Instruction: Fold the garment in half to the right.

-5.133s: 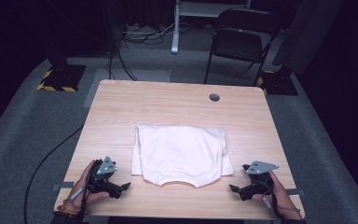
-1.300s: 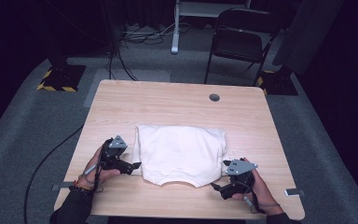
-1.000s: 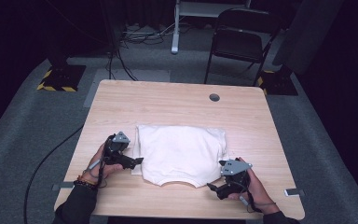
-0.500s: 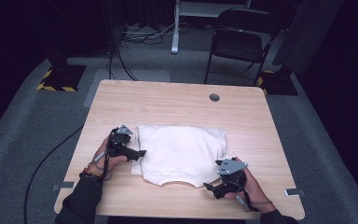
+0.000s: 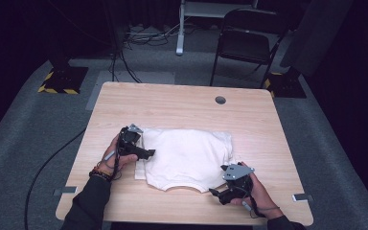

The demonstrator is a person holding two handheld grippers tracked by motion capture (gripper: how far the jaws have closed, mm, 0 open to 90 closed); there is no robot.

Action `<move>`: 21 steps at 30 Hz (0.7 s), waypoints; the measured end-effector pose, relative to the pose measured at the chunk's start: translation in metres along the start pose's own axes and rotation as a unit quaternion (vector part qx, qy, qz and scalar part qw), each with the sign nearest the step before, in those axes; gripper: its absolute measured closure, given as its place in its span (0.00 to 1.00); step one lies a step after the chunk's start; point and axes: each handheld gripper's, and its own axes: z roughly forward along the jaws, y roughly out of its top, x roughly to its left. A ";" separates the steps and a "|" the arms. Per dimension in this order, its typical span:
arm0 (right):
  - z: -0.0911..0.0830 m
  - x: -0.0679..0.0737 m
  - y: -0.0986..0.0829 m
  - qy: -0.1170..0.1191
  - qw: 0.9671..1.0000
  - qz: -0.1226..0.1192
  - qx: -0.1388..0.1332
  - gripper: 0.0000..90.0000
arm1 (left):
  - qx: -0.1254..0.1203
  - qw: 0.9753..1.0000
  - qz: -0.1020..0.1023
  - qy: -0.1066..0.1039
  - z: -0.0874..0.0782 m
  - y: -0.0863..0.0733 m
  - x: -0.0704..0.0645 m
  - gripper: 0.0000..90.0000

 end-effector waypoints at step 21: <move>0.078 0.068 0.094 0.053 0.991 -0.123 -0.005 0.06 | 0.001 0.997 -0.025 0.069 0.013 0.014 -0.013 0.10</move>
